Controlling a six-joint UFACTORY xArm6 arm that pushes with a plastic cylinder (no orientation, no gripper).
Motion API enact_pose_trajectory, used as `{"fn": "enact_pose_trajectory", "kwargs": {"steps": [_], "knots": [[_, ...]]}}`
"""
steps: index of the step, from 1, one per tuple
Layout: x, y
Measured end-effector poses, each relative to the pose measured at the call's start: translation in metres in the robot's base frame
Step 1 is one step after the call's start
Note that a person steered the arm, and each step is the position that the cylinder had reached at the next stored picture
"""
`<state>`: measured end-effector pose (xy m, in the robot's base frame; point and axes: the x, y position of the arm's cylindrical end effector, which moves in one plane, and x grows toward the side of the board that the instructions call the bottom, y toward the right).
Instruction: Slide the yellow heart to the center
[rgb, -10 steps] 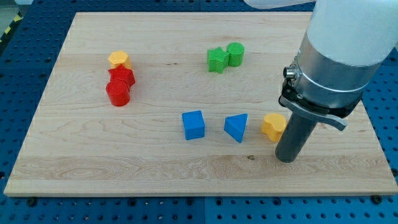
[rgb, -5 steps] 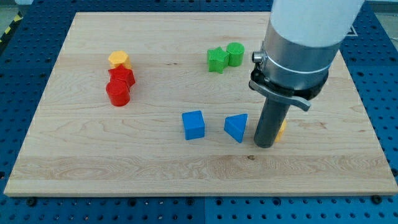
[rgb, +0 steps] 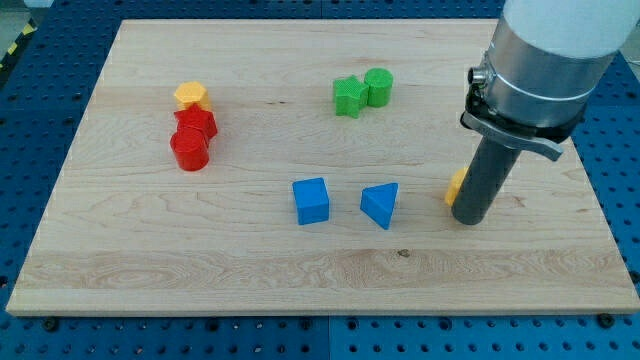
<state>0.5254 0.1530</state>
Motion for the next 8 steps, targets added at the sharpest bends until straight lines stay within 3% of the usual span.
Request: {"fn": "enact_pose_trajectory", "kwargs": {"steps": [3, 8], "knots": [[-0.023, 0.032], [-0.072, 0.011]]}}
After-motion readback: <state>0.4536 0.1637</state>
